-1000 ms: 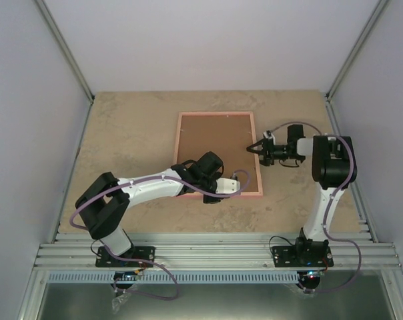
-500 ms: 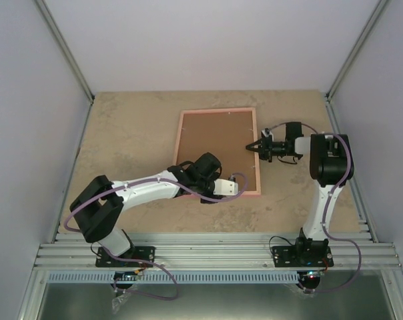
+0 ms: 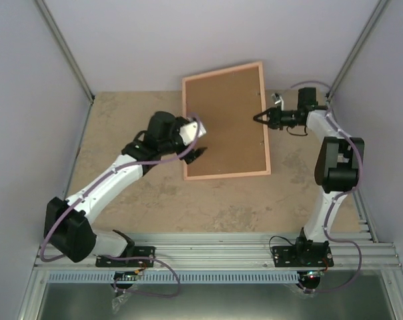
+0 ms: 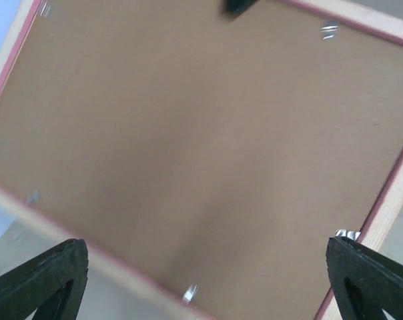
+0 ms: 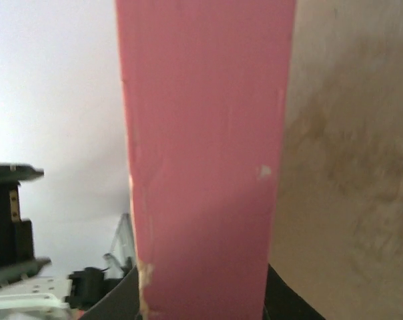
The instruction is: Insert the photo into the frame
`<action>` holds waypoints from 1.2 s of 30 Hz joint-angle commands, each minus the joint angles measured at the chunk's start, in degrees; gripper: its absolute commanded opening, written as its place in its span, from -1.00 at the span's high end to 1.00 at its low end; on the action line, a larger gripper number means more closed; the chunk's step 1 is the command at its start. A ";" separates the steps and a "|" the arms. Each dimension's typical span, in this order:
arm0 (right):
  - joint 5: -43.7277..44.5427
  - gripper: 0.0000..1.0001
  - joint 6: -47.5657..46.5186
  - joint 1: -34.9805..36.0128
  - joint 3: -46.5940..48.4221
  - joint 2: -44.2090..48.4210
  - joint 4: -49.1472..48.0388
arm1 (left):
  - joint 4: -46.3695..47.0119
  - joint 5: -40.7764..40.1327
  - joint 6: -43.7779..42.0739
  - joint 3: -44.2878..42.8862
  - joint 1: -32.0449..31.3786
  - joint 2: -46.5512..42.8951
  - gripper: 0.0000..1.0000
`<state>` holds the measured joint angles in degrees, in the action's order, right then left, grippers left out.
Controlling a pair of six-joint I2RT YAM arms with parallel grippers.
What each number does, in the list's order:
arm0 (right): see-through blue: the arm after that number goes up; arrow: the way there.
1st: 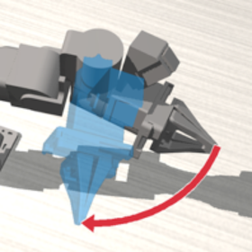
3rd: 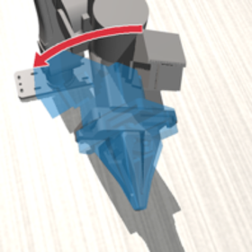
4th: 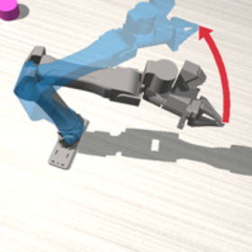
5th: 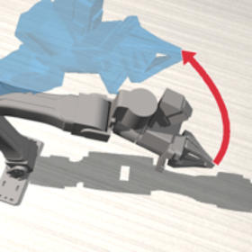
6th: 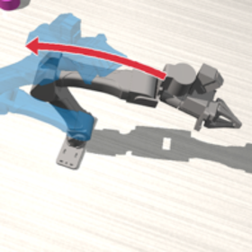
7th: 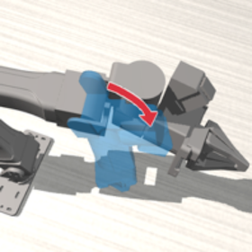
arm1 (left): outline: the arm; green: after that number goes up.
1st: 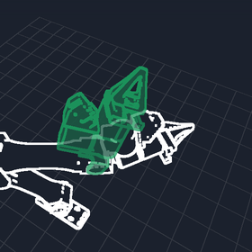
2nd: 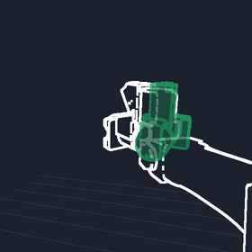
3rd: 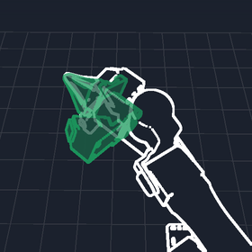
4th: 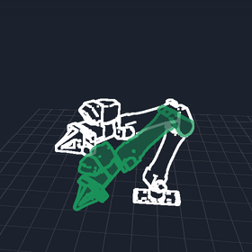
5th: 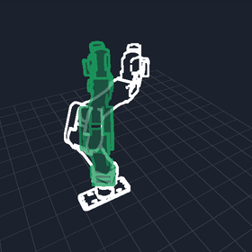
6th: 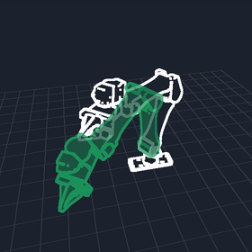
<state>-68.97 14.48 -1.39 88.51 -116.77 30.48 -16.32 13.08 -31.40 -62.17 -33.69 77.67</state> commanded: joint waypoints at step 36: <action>75.86 0.99 -73.68 41.42 -36.64 38.36 -43.76 | 4.79 3.95 42.07 -13.13 38.45 9.05 -0.98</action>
<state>2.61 -58.98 35.99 59.57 -81.28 7.64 -12.38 14.76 8.95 -74.94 4.78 86.94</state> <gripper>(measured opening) 0.220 0.992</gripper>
